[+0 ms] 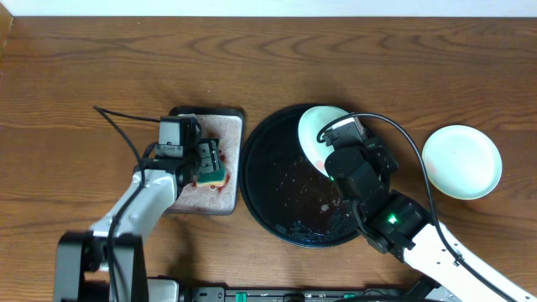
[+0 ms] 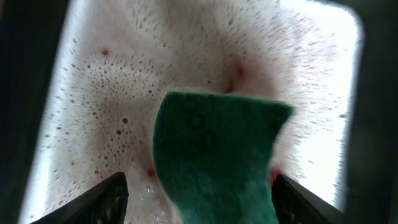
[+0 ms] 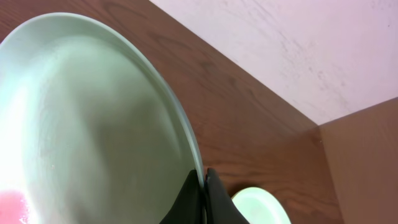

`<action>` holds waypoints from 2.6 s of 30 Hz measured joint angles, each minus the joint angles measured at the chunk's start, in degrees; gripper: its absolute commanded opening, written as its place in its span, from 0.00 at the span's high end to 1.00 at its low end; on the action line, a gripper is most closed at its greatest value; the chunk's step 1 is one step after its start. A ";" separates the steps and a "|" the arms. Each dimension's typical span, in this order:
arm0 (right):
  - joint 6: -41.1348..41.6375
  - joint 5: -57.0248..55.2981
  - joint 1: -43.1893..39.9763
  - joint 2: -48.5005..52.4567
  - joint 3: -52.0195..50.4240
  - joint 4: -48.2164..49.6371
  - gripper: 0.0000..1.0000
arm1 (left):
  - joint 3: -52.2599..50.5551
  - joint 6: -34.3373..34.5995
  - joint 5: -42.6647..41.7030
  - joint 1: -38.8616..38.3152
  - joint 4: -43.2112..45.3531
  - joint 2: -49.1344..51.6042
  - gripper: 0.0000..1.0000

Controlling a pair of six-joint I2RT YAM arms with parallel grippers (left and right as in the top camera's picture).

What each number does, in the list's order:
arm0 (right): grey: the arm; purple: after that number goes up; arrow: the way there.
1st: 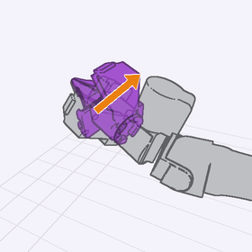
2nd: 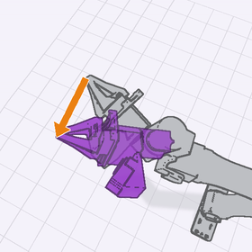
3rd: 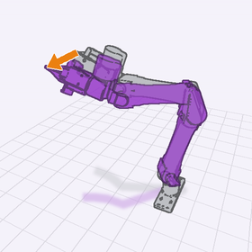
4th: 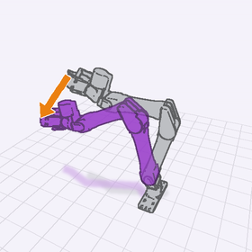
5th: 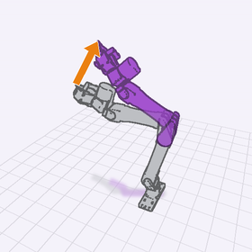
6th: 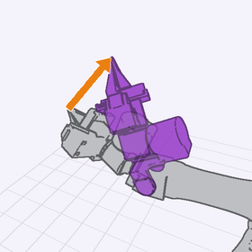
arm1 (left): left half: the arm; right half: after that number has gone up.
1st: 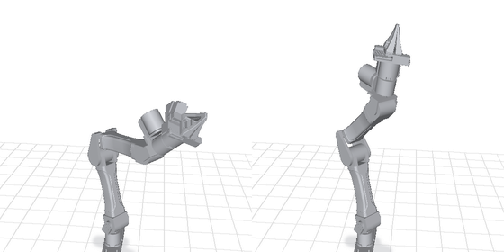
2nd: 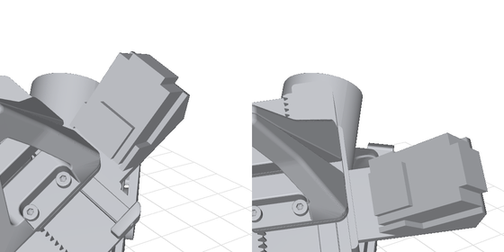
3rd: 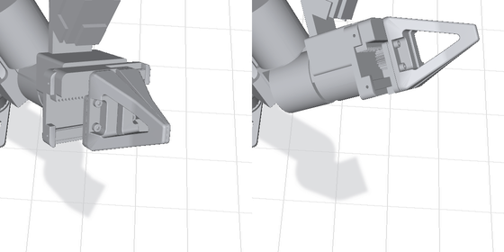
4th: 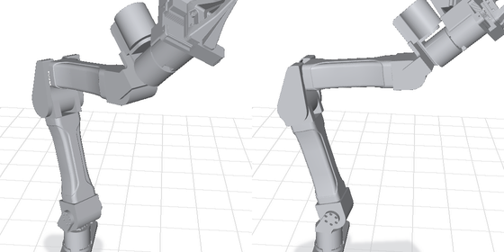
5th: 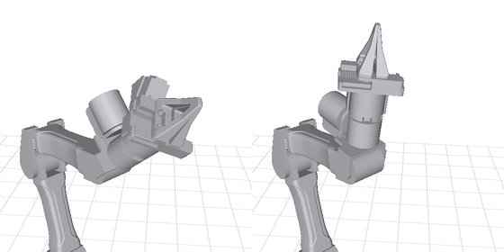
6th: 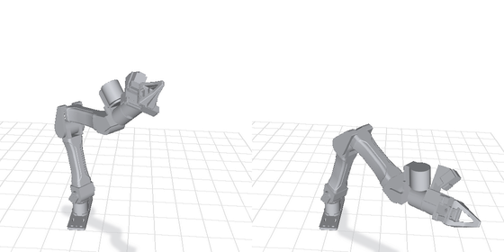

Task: Clean dirty plates on tray and stack at the side
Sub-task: 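Lift the pale green plate with the right gripper and carry it right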

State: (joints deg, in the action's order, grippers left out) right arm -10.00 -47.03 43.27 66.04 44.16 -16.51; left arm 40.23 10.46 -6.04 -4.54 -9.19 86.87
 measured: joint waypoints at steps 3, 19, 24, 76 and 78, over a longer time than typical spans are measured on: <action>-0.63 0.00 0.00 0.00 0.00 0.00 0.99 | 0.00 0.11 -0.31 0.00 1.86 2.67 0.55; -1.05 0.00 0.00 0.00 0.00 0.02 0.99 | 0.02 -0.98 -3.93 -0.07 4.02 2.10 0.33; -1.70 0.00 0.00 0.00 0.00 0.02 0.99 | 0.02 -1.51 -4.35 -0.04 1.77 -5.01 0.20; 29.62 32.33 -46.01 1.36 0.17 -9.79 0.99 | 0.31 0.48 -5.22 -0.04 -20.31 -9.51 0.19; 32.83 36.92 -52.59 1.68 0.17 -11.19 0.99 | 0.31 0.48 -5.22 -0.04 -20.28 -9.51 0.19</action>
State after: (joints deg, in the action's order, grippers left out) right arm 22.83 -10.11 -9.32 67.72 44.34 -27.70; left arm 40.53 10.94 -11.27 -4.58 -29.47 77.36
